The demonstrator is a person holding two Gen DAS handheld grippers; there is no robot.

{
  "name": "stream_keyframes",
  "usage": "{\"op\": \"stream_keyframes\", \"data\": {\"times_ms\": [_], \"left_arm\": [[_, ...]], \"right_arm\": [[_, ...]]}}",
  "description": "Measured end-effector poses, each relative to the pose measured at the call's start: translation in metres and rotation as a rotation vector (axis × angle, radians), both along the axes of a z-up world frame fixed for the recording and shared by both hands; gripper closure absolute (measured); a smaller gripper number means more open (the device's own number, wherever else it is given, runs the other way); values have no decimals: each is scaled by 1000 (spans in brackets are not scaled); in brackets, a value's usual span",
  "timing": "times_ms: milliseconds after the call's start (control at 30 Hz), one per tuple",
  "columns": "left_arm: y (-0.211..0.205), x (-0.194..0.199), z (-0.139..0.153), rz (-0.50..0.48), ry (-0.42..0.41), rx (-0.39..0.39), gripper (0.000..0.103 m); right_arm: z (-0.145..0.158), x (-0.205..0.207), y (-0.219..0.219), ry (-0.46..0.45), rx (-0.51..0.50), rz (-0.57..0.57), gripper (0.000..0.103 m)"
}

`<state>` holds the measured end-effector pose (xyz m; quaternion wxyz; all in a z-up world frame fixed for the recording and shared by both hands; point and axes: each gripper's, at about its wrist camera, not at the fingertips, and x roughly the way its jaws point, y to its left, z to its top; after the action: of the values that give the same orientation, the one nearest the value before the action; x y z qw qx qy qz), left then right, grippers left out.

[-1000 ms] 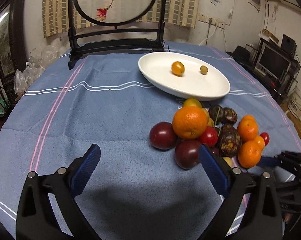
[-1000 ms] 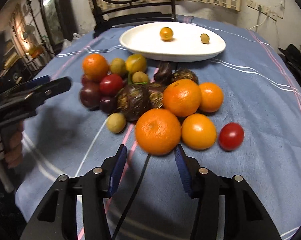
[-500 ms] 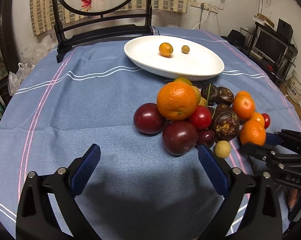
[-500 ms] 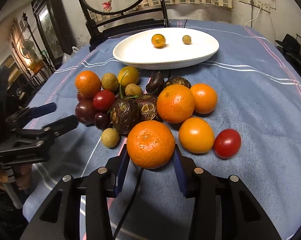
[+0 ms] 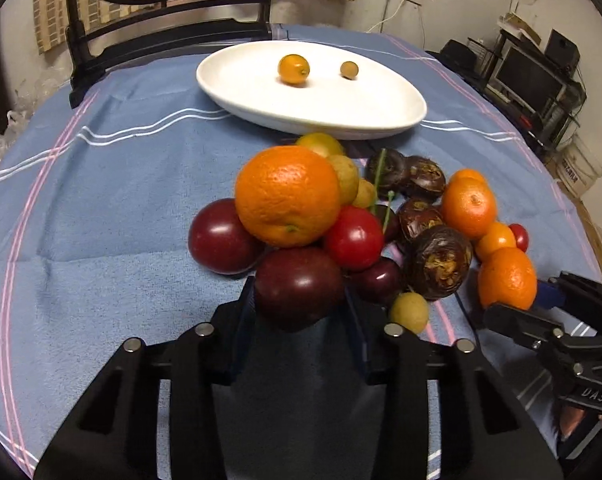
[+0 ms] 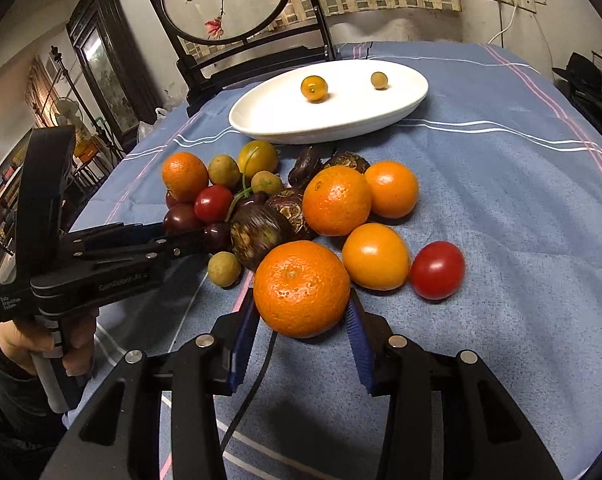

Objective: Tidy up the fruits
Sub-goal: 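Grasp a large orange with the right tool while the left tool grasps a dark red plum, then carry the orange and plum to the white plate and open both tools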

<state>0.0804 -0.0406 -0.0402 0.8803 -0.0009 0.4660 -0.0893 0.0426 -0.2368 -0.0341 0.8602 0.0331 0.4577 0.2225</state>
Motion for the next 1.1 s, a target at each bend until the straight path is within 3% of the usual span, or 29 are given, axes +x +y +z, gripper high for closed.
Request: {"op": "stream_keyframes", "data": {"times_ms": [167, 400, 633, 700, 867, 1100], "left_arm": [[3, -13, 5, -37, 13, -27, 64], [7, -30, 59, -119, -87, -98, 63], [5, 37, 91, -50, -142, -82, 63], [6, 62, 91, -17, -136, -82, 63], [6, 110, 72, 38, -83, -71, 63], [2, 143, 41, 43, -26, -45, 63]], "right_arm": [[8, -3, -4, -18, 6, 0, 60], [55, 7, 1, -128, 36, 31, 60], [98, 60, 20, -231, 28, -2, 60], [97, 81, 27, -231, -6, -25, 60], [63, 133, 36, -111, -12, -69, 60], [24, 157, 39, -15, -44, -76, 57]]}}
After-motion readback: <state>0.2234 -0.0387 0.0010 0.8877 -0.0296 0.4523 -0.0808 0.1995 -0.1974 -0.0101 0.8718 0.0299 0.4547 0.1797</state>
